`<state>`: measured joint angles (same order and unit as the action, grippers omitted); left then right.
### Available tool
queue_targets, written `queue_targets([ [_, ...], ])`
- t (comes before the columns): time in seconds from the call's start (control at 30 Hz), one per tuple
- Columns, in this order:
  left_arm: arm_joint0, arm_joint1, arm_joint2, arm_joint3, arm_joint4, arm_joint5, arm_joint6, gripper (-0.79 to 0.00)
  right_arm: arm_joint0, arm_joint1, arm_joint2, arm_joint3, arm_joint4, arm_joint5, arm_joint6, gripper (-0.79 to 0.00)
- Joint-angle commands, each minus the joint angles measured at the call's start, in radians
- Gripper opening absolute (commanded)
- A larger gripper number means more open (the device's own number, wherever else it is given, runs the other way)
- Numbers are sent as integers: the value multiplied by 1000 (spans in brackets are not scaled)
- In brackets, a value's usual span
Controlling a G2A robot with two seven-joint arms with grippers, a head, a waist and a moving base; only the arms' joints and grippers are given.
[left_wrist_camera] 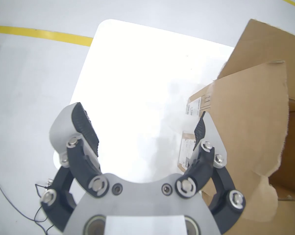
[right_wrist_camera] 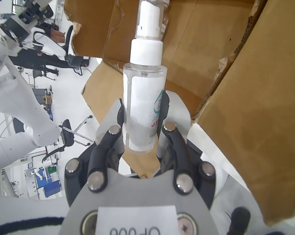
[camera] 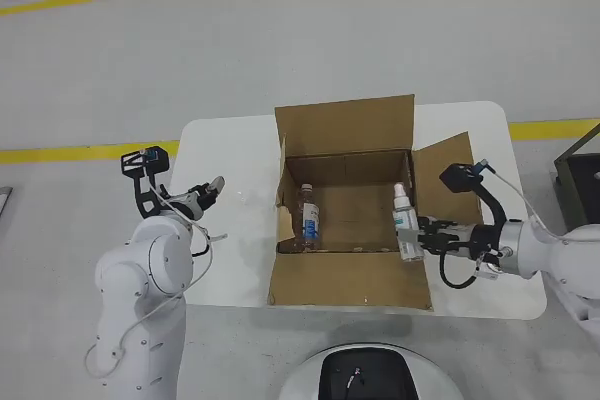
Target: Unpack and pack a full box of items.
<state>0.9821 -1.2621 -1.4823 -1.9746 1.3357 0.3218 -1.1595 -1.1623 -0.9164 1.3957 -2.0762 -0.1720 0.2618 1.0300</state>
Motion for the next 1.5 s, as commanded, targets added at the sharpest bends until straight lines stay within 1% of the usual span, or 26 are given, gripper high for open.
queue_targets([
  [0.0,12,2,-19,9,18,2,2,0,29,-7,-39,6,2,14,-40,-785],
  [0.13,35,5,-42,19,38,3,1,0,132,-26,-153,47,-50,85,-116,-785],
  [0.27,35,5,-42,19,38,3,1,0,274,-56,-322,126,-148,171,-141,-785],
  [0.37,35,5,-42,19,38,3,1,0,382,-88,-466,205,-222,228,-146,-785],
  [0.5,35,5,-42,19,38,3,1,0,504,-143,-651,331,-322,314,-147,-785],
  [0.57,35,5,-42,19,38,3,1,0,549,-174,-714,391,-325,351,-153,-785],
  [0.67,35,5,-42,19,38,3,1,0,598,-218,-786,486,-320,401,-172,-785],
  [0.83,35,5,-42,19,38,3,1,0,664,-282,-873,620,-317,419,-175,-785],
  [1.07,35,5,-42,19,38,3,1,0,720,-351,-929,748,-295,427,-154,-785],
  [1.17,35,5,-42,19,38,3,1,0,735,-373,-945,784,-296,424,-143,-560],
  [1.2,35,5,-42,19,38,3,1,0,739,-380,-948,793,-295,422,-141,-459],
  [1.27,35,5,-42,19,38,3,1,0,744,-391,-947,810,-287,418,-141,-449],
  [1.33,35,5,-42,19,38,3,1,0,746,-399,-944,820,-286,415,-142,-422],
  [1.37,35,5,-42,19,38,3,1,0,746,-402,-940,822,-282,415,-144,-400],
  [1.4,35,5,-42,19,38,3,1,0,746,-404,-938,824,-284,412,-144,-342],
  [1.43,35,5,-42,19,38,3,1,0,745,-406,-934,826,-286,409,-144,-314],
  [1.47,35,5,-42,19,38,3,1,0,744,-406,-930,827,-289,408,-144,-329],
])
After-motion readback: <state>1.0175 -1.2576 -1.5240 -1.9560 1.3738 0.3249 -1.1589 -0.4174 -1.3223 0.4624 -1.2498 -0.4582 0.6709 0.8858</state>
